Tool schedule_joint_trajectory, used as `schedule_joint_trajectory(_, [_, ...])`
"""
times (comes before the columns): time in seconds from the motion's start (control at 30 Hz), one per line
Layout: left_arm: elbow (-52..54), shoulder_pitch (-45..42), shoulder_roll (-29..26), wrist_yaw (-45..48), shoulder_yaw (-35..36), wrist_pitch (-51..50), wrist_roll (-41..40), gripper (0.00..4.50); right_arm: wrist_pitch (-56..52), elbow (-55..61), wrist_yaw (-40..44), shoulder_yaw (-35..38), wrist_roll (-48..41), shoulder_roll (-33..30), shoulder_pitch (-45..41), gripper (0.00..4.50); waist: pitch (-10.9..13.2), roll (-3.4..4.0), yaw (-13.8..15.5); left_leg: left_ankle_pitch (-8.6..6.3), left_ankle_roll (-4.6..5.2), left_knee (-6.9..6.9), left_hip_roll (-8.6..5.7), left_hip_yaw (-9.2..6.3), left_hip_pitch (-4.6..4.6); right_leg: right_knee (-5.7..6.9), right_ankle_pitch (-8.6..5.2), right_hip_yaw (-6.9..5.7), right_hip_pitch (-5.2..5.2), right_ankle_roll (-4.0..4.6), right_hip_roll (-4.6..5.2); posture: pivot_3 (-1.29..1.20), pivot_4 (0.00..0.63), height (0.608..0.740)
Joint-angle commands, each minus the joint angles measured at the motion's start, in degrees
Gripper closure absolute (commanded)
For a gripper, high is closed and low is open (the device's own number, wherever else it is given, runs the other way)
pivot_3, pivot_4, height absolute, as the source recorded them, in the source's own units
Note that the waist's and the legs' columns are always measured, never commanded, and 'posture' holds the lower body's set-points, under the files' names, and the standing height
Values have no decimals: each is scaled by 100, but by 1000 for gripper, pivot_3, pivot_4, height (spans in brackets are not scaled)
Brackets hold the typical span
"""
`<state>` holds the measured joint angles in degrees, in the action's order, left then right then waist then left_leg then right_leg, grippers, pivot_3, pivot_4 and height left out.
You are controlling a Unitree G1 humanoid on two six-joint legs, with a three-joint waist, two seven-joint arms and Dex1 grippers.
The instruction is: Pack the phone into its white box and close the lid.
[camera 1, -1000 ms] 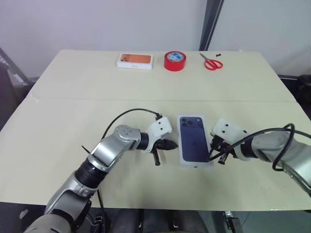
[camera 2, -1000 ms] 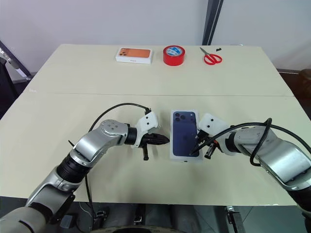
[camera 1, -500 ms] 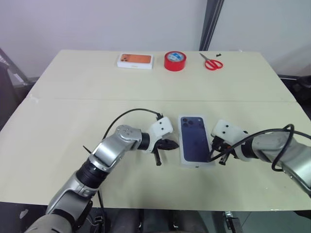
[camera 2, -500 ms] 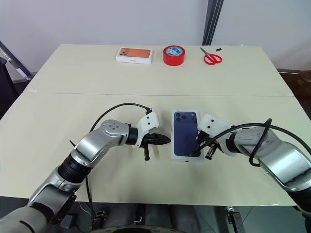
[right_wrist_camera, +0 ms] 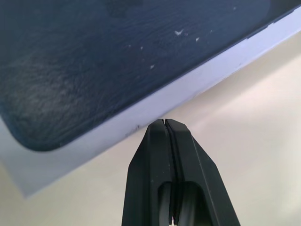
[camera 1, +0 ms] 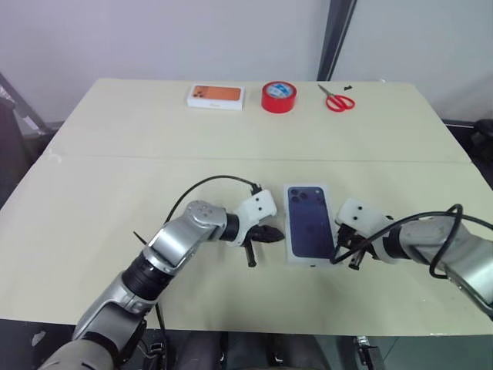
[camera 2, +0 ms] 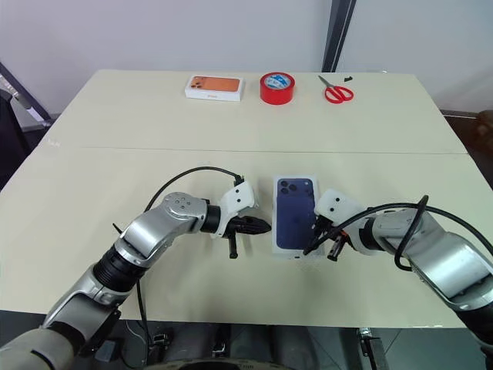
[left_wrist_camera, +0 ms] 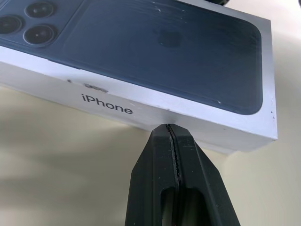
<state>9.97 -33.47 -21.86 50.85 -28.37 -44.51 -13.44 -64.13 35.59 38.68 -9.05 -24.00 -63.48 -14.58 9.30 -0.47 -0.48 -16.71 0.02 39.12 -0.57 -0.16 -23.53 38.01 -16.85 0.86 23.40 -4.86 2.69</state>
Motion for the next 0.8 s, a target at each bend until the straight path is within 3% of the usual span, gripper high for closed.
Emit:
schedule_joint_trajectory(0.03, [75,-60,23,11,69,101,1,4500,149,31,143,375,42,-174,-3,4488,0,0,-4,0,0,0,0,0,0,1,0,0,0,0,0,0,150,729])
schedule_joint_trajectory(0.3, [38,-54,72,-10,185,126,-41,4500,678,-242,603,880,144,-574,306,4488,0,0,4,0,0,1,0,1,1,1,0,0,-2,0,-1,0,150,729])
schedule_joint_trajectory(0.43, [56,-22,44,16,157,165,-7,4500,1246,-254,1189,1525,-47,-737,592,4488,0,0,1,0,0,1,0,1,1,2,0,0,-2,0,-2,0,150,729])
schedule_joint_trajectory(0.57, [71,33,-41,29,427,194,-122,4500,1240,129,1558,2029,-604,-499,762,4488,0,0,-13,0,0,1,0,1,6,4,0,0,-6,-1,-6,0,150,729])
schedule_joint_trajectory(0.8, [-177,-236,280,-203,1241,295,-507,4500,1007,603,1169,1781,-752,-91,1016,4488,0,-2,31,0,0,4,1,1,8,5,0,1,-8,-1,-4,0,150,729])
